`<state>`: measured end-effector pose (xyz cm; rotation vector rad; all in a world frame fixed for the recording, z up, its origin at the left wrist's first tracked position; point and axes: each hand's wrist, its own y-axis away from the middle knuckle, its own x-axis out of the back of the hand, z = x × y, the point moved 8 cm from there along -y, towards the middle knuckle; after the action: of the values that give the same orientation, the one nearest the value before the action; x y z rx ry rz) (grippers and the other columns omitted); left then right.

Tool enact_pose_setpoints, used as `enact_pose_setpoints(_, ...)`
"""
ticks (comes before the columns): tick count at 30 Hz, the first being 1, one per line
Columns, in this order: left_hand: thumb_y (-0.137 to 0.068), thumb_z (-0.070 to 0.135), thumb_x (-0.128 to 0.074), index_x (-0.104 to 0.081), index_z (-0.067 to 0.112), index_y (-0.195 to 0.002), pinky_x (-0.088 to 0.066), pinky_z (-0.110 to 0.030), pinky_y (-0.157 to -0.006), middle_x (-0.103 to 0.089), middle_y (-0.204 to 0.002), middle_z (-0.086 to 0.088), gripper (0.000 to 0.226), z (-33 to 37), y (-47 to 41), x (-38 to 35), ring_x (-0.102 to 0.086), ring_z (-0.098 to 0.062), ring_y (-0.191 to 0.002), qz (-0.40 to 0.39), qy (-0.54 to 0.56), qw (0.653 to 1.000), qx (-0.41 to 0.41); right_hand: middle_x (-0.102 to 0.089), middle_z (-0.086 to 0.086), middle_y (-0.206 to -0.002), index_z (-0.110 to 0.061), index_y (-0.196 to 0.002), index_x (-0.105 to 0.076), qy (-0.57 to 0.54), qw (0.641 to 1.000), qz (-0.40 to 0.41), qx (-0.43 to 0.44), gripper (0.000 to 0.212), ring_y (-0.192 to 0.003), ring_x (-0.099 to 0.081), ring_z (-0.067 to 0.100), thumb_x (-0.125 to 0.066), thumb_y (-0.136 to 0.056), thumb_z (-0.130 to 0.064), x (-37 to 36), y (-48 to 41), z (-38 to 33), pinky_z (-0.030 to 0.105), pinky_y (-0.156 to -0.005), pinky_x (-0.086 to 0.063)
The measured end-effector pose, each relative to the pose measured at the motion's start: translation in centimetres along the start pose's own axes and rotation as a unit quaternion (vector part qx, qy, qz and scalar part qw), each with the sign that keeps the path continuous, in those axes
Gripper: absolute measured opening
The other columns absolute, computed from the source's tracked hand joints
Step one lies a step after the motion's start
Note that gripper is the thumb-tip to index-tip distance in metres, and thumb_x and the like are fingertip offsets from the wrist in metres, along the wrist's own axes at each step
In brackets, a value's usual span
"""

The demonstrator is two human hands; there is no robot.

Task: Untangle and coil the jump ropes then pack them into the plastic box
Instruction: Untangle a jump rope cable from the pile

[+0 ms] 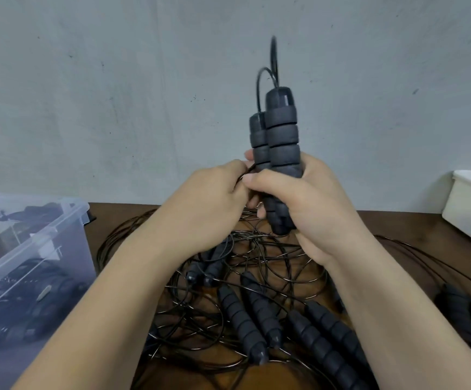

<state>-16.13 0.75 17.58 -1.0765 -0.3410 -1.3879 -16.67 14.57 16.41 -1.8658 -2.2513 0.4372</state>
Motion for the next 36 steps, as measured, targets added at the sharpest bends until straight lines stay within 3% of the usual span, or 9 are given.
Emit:
enact_pose_setpoints(4,-0.107,0.046,-0.049,-0.06,0.023,-0.085,-0.034,-0.022,-0.046,-0.06,-0.058,0.008,0.033,0.0,0.0,0.2,-0.049,-0.005,-0.048,0.004,0.049,0.999,0.002,-0.08,0.014,-0.093,-0.01,-0.106,-0.075,0.004,0.998,0.048,0.03,0.027,-0.067,-0.062,0.022,-0.079,-0.08,-0.011,1.7,-0.4,-1.1,0.033,-0.057,-0.048)
enact_pose_setpoints(7,-0.106,0.051,-0.053,-0.065,0.02,-0.09,-0.033,-0.016,-0.04,-0.057,-0.055,0.001,0.037,-0.4,0.2,0.2,-0.043,-0.005,-0.038,-0.028,0.122,0.992,0.02,-0.081,0.014,-0.107,-0.004,-0.111,-0.07,-0.038,0.991,0.115,0.052,0.021,-0.068,-0.062,0.019,-0.071,-0.091,-0.003,5.2,-0.9,-2.5,0.031,-0.056,-0.046)
enact_pose_setpoints(12,-0.101,0.068,-0.048,-0.067,0.019,-0.086,-0.032,-0.031,-0.057,-0.04,-0.057,0.003,0.054,-1.0,0.2,1.4,-0.035,-0.017,-0.052,-0.027,0.151,0.988,0.005,-0.078,0.013,-0.102,-0.003,-0.115,-0.069,-0.096,0.976,0.186,0.06,0.022,-0.072,-0.067,0.019,-0.067,-0.093,-0.004,10.2,-0.8,-3.2,0.029,-0.056,-0.049)
enact_pose_setpoints(15,-0.103,0.068,-0.042,-0.067,0.015,-0.085,-0.022,-0.033,-0.058,-0.03,-0.061,0.007,0.061,-1.2,0.1,2.1,-0.026,-0.019,-0.058,-0.003,0.209,0.978,0.005,-0.077,0.019,-0.108,-0.005,-0.115,-0.068,-0.103,0.979,0.172,0.041,0.03,-0.074,-0.069,0.019,-0.073,-0.086,-0.01,10.2,-1.0,-2.7,0.028,-0.057,-0.05)
enact_pose_setpoints(18,-0.106,0.062,-0.044,-0.062,0.017,-0.079,-0.023,-0.029,-0.055,-0.033,-0.06,0.007,0.056,-1.4,0.0,2.6,-0.029,-0.016,-0.054,0.045,0.168,0.985,0.004,-0.075,0.026,-0.122,-0.004,-0.121,-0.063,-0.095,0.987,0.126,0.014,0.035,-0.077,-0.07,0.021,-0.073,-0.088,-0.01,8.5,-1.2,-2.1,0.029,-0.059,-0.051)
enact_pose_setpoints(22,-0.107,0.059,-0.045,-0.061,0.018,-0.076,-0.024,-0.03,-0.052,-0.034,-0.06,-0.003,0.054,-1.3,-0.1,2.8,-0.03,-0.014,-0.049,0.067,0.137,0.988,0.005,-0.078,0.019,-0.118,-0.005,-0.13,-0.062,-0.074,0.996,0.026,-0.03,0.042,-0.079,-0.071,0.022,-0.072,-0.09,-0.005,5.0,-0.7,-1.7,0.029,-0.062,-0.053)
enact_pose_setpoints(26,-0.107,0.055,-0.047,-0.062,0.02,-0.076,-0.023,-0.023,-0.044,-0.037,-0.054,0.005,0.049,-0.5,0.0,2.2,-0.031,-0.008,-0.043,0.071,0.102,0.992,-0.006,-0.079,0.019,-0.112,-0.006,-0.126,-0.069,-0.034,0.997,-0.059,-0.046,0.032,-0.075,-0.07,0.021,-0.067,-0.094,-0.003,1.2,0.2,-1.0,0.035,-0.066,-0.048)
enact_pose_setpoints(30,-0.108,0.056,-0.046,-0.062,0.026,-0.079,-0.029,-0.026,-0.048,-0.047,-0.055,0.007,0.044,-0.5,-0.1,1.7,-0.039,-0.008,-0.048,0.061,0.091,0.994,0.001,-0.076,0.017,-0.086,-0.005,-0.113,-0.071,0.022,0.998,-0.04,-0.038,0.019,-0.064,-0.065,0.018,-0.068,-0.094,-0.004,0.4,0.4,-0.3,0.033,-0.062,-0.052)
enact_pose_setpoints(36,-0.106,0.055,-0.05,-0.066,0.023,-0.085,-0.03,-0.03,-0.053,-0.044,-0.051,0.011,0.041,-0.5,-0.1,1.3,-0.036,-0.006,-0.046,0.022,0.102,0.995,0.006,-0.076,0.02,-0.098,-0.002,-0.12,-0.073,-0.021,0.999,0.031,-0.018,0.03,-0.074,-0.069,0.026,-0.069,-0.09,-0.002,2.8,-0.4,-1.0,0.036,-0.062,-0.049)
